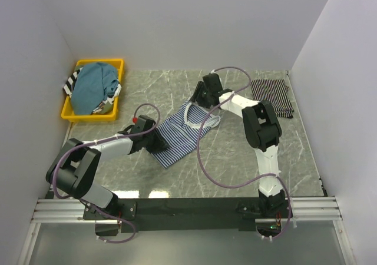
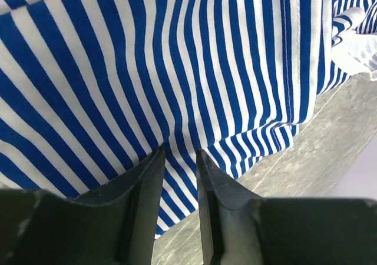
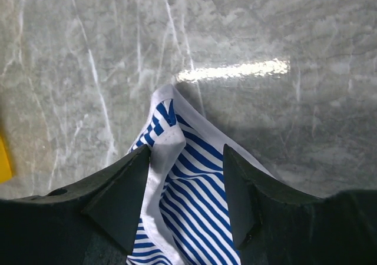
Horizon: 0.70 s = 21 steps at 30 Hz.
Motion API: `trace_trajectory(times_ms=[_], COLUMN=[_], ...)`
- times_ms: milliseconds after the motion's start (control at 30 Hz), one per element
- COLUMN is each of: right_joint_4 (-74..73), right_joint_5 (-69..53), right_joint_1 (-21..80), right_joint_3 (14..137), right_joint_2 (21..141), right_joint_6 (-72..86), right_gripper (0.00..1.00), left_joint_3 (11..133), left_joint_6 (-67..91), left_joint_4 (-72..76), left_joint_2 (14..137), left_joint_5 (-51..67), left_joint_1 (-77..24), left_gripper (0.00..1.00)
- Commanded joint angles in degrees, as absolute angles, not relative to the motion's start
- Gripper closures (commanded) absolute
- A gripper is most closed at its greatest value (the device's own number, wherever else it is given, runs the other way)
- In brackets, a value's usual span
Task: Fold and stack the tank tops
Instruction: Fold the tank top
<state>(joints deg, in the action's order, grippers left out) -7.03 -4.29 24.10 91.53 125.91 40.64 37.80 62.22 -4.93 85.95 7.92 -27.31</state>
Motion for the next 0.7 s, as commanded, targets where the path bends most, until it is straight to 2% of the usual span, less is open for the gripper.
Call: trace_trajectory(times_ms=[0, 267, 400, 667], right_joint_4=[-3.95, -3.70, -3.51, -6.15], right_joint_5=[-5.18, -6.06, -6.16, -4.48], right_joint_1=[23.82, 23.91, 23.91, 23.91], right_joint_3=[94.65, 98.44, 98.53, 97.65], right_joint_2=[123.57, 128.14, 128.50, 127.88], right_joint_6=[41.22, 41.66, 42.36, 42.10], right_gripper=[0.40, 0.43, 0.47, 0.48], left_joint_3=[35.86, 35.95, 35.95, 35.95], left_joint_6=[59.50, 58.89, 58.80, 58.80], left_joint_4=[-9.67, -10.63, -10.99, -11.34], left_joint_2=[86.04, 85.08, 84.99, 84.37], left_joint_5=[5.62, 5.18, 5.10, 5.01], left_joint_1=[-26.46, -25.84, -25.58, -25.40], left_gripper=[0.64, 0.65, 0.65, 0.65])
